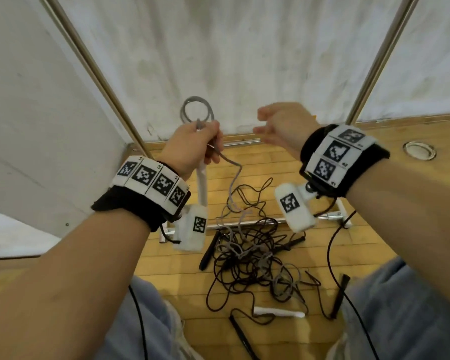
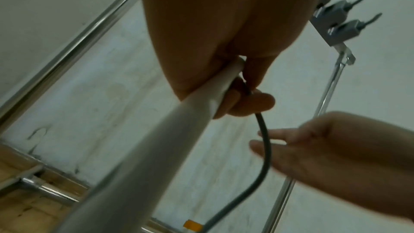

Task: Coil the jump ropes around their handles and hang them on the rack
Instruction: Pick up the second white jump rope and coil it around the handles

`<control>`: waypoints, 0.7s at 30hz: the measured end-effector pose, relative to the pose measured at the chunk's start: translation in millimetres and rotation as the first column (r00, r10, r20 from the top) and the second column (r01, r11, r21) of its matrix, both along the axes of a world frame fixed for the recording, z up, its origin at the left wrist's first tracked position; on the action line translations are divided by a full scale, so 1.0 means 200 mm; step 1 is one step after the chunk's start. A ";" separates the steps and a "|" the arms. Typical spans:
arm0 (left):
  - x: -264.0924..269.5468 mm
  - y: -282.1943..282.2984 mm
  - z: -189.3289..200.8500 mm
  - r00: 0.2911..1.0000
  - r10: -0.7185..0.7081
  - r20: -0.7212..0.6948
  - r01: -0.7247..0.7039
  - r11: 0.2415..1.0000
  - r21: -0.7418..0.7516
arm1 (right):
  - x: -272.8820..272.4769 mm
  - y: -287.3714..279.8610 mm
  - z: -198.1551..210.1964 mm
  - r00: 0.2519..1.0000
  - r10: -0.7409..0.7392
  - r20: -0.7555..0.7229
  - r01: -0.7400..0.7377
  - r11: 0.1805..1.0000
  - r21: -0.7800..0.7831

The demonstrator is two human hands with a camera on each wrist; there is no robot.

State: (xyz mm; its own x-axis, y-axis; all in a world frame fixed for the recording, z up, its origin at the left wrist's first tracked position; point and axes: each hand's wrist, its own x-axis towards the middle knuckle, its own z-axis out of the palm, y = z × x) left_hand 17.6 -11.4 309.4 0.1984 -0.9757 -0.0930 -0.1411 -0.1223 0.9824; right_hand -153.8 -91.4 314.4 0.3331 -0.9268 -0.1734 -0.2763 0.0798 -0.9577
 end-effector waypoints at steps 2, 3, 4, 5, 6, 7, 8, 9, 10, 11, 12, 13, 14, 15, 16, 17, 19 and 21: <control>0.01 0.00 0.03 0.994 0.028 -0.110 -0.031 0.999 -0.031 | 0.02 0.13 -0.06 0.965 0.236 -0.110 -0.234 0.972 0.034; 0.02 0.00 0.05 0.987 0.023 -0.162 -0.029 0.999 -0.035 | 0.03 0.18 -0.09 0.916 0.352 -0.195 -0.351 0.936 0.041; 0.03 0.00 0.06 0.978 0.012 -0.209 -0.020 0.999 -0.038 | 0.04 0.23 -0.11 0.867 0.434 -0.243 -0.435 0.899 0.053; 0.03 0.00 0.08 0.969 0.002 -0.246 -0.012 0.999 -0.041 | 0.04 0.27 -0.13 0.842 0.479 -0.247 -0.478 0.876 0.071; 0.03 0.00 0.09 0.963 -0.003 -0.270 -0.011 0.999 -0.048 | 0.05 0.30 -0.14 0.841 0.492 -0.224 -0.488 0.869 0.075; 0.04 0.01 0.10 0.960 0.006 -0.279 -0.022 0.998 -0.055 | 0.06 0.31 -0.15 0.851 0.481 -0.211 -0.480 0.875 0.061; 0.04 0.01 0.10 0.962 0.031 -0.273 -0.048 0.997 -0.057 | 0.06 0.31 -0.15 0.860 0.462 -0.216 -0.466 0.884 0.034; 0.04 0.00 0.10 0.965 0.070 -0.251 -0.086 0.995 -0.052 | 0.06 0.31 -0.14 0.873 0.434 -0.223 -0.444 0.896 0.005; 0.05 0.00 0.09 0.968 0.114 -0.222 -0.125 0.992 -0.036 | 0.06 0.30 -0.13 0.894 0.396 -0.207 -0.409 0.912 -0.022; 0.05 -0.01 0.08 0.971 0.149 -0.189 -0.153 0.988 -0.007 | 0.06 0.29 -0.10 0.926 0.343 -0.156 -0.353 0.935 -0.042; 0.04 -0.01 0.07 0.973 0.163 -0.161 -0.161 0.987 0.029 | 0.07 0.28 -0.08 0.959 0.272 -0.074 -0.277 0.959 -0.056; 0.03 -0.01 0.06 0.980 0.145 -0.133 -0.137 0.989 0.064 | 0.07 0.26 -0.04 0.980 0.198 0.007 -0.197 0.977 -0.075; 0.03 -0.01 0.05 0.992 0.088 -0.095 -0.079 0.993 0.093 | 0.07 0.25 -0.01 0.989 0.130 0.073 -0.123 0.987 -0.099; 0.01 0.00 0.04 0.999 0.000 -0.039 0.004 0.994 0.113 | 0.08 0.24 0.01 0.989 0.070 0.129 -0.055 0.992 -0.118; 0.00 0.01 0.03 0.995 -0.097 0.015 0.095 0.987 0.126 | 0.08 0.24 0.04 0.983 0.018 0.184 0.005 0.992 -0.123; -0.02 0.02 0.02 0.983 -0.177 0.055 0.168 0.976 0.134 | 0.09 0.23 0.07 0.972 -0.022 0.232 0.051 0.992 -0.120; -0.05 0.04 0.01 0.965 -0.248 0.084 0.234 0.961 0.148 | 0.08 0.22 0.12 0.951 -0.076 0.299 0.114 0.987 -0.114; -0.08 0.04 0.01 0.950 -0.277 0.144 0.253 0.954 0.160 | 0.05 0.20 0.16 0.935 -0.119 0.335 0.169 0.977 -0.126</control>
